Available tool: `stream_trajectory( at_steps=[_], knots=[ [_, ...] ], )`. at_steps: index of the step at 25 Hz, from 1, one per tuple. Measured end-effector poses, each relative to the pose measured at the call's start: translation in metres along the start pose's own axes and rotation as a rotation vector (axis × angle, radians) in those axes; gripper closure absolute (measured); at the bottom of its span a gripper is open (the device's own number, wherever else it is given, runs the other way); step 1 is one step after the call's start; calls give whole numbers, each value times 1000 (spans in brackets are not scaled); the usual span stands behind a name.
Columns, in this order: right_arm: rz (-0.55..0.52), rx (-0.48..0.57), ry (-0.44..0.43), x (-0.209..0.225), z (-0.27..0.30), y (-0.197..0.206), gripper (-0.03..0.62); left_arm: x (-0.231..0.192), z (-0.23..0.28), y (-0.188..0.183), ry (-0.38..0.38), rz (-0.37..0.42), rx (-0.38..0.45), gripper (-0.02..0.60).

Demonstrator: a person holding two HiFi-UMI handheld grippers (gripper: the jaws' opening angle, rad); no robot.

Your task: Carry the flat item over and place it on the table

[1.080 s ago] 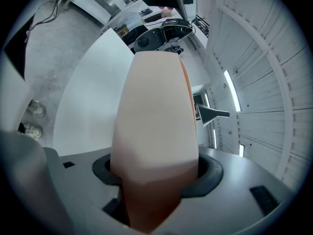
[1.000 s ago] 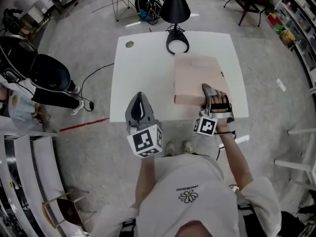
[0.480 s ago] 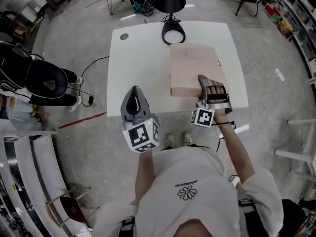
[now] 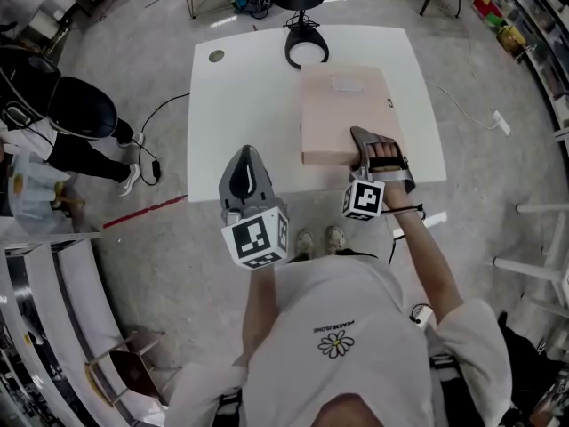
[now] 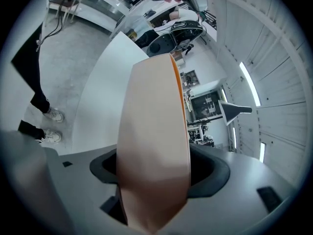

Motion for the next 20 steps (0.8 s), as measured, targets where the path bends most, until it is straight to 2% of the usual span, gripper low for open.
stream_trajectory(
  at_steps=[3, 9, 15, 20],
  knots=[
    [12, 13, -31, -5, -1, -1, 288, -1, -1, 0, 3, 0, -4, 569],
    [61, 63, -162, -10, 2, 1, 263, 2, 4, 1, 10, 0, -8, 569],
    [60, 87, -252, -7, -3, 5, 255, 9, 2, -5, 39, 2, -4, 569],
    [98, 93, -398, -18, 3, 10, 248, 17, 11, -3, 63, 11, -2, 569]
  ],
)
Point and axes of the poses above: the fingertips, and each gripper's own axes: z forward along the fingers, x to its right, y out of its underside, the point moved 5 cm from there along -z, backward along the fingers, and after that the axes turned 1 degree about -x, right-handed, at the moved point
